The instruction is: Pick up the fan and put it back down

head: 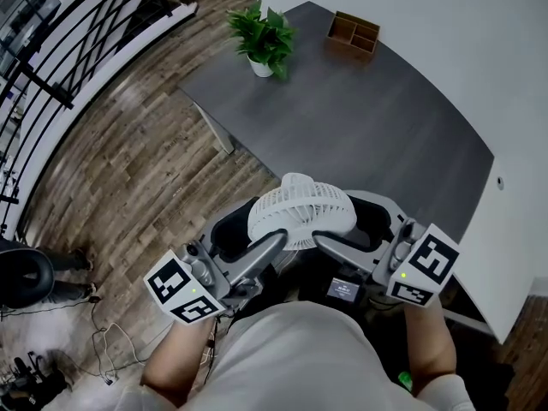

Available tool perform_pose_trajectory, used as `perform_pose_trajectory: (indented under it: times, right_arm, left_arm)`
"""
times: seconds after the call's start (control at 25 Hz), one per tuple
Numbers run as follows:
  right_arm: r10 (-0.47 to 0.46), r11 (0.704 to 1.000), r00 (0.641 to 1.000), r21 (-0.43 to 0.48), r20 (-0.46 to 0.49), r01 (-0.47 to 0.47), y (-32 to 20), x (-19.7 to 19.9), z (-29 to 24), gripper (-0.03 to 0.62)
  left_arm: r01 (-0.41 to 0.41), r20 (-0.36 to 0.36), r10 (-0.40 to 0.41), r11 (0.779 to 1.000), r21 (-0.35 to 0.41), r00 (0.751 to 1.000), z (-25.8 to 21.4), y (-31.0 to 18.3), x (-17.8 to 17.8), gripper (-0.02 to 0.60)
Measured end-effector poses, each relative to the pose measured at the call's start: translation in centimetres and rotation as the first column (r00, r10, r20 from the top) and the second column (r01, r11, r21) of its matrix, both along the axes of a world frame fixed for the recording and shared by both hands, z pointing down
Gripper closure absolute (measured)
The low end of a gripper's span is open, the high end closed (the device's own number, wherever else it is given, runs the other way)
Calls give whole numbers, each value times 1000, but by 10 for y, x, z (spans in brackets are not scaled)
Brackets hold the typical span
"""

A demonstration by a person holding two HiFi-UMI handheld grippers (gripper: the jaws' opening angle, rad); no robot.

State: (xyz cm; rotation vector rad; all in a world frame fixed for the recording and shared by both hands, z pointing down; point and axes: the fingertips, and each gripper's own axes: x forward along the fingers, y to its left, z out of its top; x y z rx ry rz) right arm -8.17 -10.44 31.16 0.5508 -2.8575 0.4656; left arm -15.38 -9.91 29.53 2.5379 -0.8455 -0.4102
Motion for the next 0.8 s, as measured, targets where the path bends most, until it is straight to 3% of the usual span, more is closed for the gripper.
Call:
perform_pose_trajectory:
  times: [0.36,0.8]
  right_arm:
    - [36,999,999,28,4,-36,-25,13,-7,312]
    - [184,981,983,59,12,-185,-27,53,-25,312]
  left_arm:
    - [-35,15,35,999,37,999,-9,-27,13,304]
    - [-162,18,161,983,87,987,-28,-40,53,304]
